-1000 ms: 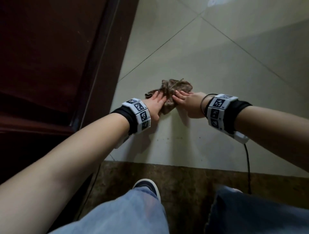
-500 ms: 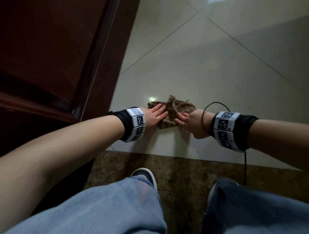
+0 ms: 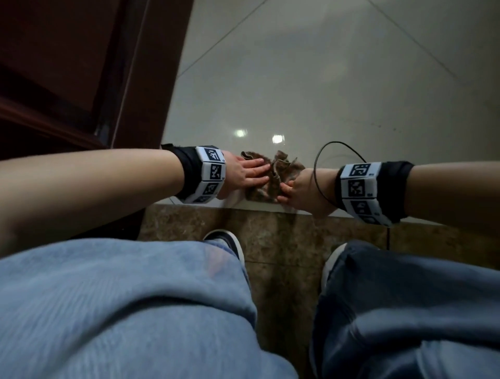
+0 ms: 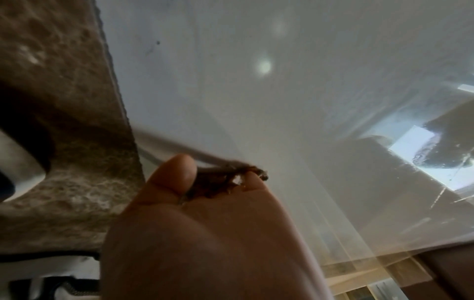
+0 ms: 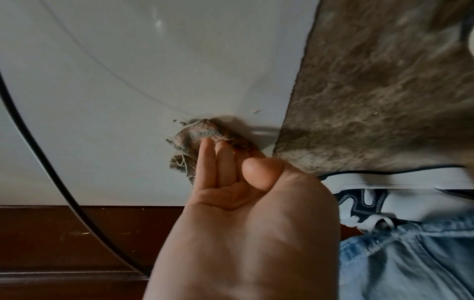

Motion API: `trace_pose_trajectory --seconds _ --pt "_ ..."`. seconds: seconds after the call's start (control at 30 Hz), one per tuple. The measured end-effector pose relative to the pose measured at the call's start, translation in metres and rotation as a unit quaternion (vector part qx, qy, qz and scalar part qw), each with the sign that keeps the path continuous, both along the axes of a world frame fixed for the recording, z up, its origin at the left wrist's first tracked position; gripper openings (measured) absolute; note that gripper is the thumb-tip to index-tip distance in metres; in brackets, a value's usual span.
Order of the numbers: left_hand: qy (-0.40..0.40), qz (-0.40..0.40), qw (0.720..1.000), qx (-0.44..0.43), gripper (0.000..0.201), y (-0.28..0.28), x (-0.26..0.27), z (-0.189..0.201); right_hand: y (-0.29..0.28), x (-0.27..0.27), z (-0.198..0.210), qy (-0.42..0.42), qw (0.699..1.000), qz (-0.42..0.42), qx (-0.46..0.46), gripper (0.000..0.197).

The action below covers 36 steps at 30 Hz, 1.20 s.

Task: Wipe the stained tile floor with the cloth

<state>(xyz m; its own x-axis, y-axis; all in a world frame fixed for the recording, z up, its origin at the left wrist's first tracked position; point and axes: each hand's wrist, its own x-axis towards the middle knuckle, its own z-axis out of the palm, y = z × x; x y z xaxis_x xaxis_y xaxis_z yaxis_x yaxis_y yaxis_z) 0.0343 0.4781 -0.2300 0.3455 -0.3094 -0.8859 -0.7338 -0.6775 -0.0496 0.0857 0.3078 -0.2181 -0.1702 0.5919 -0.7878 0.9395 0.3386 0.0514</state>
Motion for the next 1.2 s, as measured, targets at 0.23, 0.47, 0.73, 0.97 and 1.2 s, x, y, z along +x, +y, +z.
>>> trace_pose_trajectory --seconds 0.23,0.47,0.73,0.97,1.2 --pt "0.004 -0.057 0.998 -0.009 0.099 -0.013 0.005 0.003 -0.013 -0.003 0.009 0.056 0.998 -0.012 0.020 0.048" --pt "-0.002 -0.107 0.992 -0.060 0.089 -0.031 0.021 -0.004 -0.041 0.001 0.006 0.089 0.994 -0.060 0.027 0.042" --pt "-0.019 -0.129 0.982 -0.138 0.082 -0.078 0.040 -0.012 -0.082 0.012 0.006 0.089 0.988 -0.114 -0.056 0.037" --pt "-0.034 -0.084 0.976 -0.200 0.083 -0.117 0.057 -0.022 -0.136 0.018 -0.007 0.077 0.976 -0.183 -0.090 0.047" --pt "-0.056 -0.044 0.969 -0.235 0.086 -0.147 0.094 -0.028 -0.164 0.036 -0.005 0.033 0.940 -0.312 -0.135 0.058"
